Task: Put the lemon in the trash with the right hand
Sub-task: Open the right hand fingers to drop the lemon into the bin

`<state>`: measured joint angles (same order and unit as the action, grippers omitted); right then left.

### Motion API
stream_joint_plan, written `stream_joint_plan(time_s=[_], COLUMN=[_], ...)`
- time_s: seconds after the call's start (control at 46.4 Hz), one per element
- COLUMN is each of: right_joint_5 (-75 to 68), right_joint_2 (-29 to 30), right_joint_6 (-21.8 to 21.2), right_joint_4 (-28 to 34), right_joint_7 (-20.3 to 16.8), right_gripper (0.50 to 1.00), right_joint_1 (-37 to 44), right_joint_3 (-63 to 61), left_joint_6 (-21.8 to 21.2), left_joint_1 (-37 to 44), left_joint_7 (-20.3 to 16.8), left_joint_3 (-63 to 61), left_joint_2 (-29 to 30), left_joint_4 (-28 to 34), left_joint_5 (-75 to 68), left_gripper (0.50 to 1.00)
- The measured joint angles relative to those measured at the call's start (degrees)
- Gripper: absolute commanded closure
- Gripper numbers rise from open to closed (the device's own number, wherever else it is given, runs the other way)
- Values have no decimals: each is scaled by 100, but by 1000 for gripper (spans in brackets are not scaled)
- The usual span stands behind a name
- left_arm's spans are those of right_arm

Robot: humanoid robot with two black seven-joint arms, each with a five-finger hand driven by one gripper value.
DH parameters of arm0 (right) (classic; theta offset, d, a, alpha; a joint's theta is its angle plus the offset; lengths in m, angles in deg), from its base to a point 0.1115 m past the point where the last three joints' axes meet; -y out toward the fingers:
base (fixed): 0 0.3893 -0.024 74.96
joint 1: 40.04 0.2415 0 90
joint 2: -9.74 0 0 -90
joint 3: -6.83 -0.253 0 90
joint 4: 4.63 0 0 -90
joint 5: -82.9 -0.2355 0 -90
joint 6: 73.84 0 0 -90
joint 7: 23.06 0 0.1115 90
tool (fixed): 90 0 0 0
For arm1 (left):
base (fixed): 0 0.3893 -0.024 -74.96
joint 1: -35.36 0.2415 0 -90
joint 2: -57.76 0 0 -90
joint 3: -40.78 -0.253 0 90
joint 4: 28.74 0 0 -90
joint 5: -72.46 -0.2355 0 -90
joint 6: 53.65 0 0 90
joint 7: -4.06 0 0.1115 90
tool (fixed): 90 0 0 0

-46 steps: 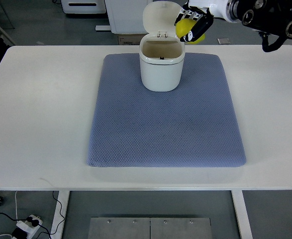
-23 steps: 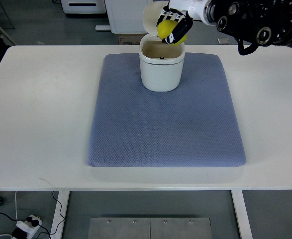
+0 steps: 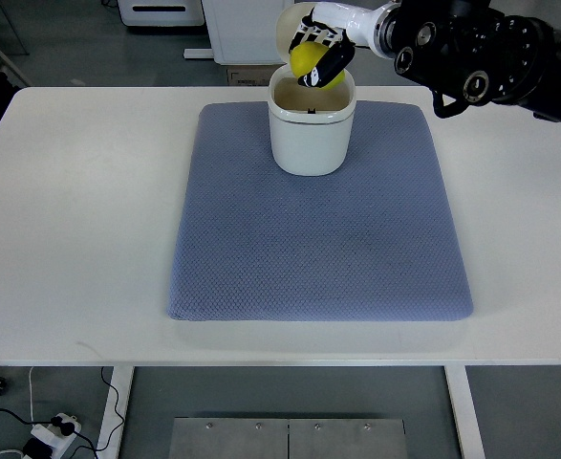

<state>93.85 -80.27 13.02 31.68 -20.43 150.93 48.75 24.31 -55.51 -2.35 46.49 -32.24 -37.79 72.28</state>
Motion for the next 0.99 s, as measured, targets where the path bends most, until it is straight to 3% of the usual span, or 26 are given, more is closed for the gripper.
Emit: stream_joint_plan(time_s=[0.258,0.711,0.84,0.861,0.99], right_joint_5=[11,21,22,22,18], right_joint_2=[2,2,2,2,2], right_joint_6=[25,25,25,25,25], right_joint_4=[-326,-346,-352,-352,-375], right_joint_7=[-27,-34,-80,-119,-252], right_gripper=[1000,1000,913,861,760], right_joint_1=[-271,-362,-410,-410,-428], right_joint_3=[-143,-202,-230,-285,-410], left_joint_6=[0,0,0,0,0], left_joint_1=[0,2,1,0,0], left_joint_7=[0,0,0,0,0], left_joint_3=[0,0,0,0,0], left_joint_2=[0,0,0,0,0], left_joint_4=[0,0,0,0,0], left_joint_5=[0,0,0,0,0], left_gripper=[500,500,500,500,500])
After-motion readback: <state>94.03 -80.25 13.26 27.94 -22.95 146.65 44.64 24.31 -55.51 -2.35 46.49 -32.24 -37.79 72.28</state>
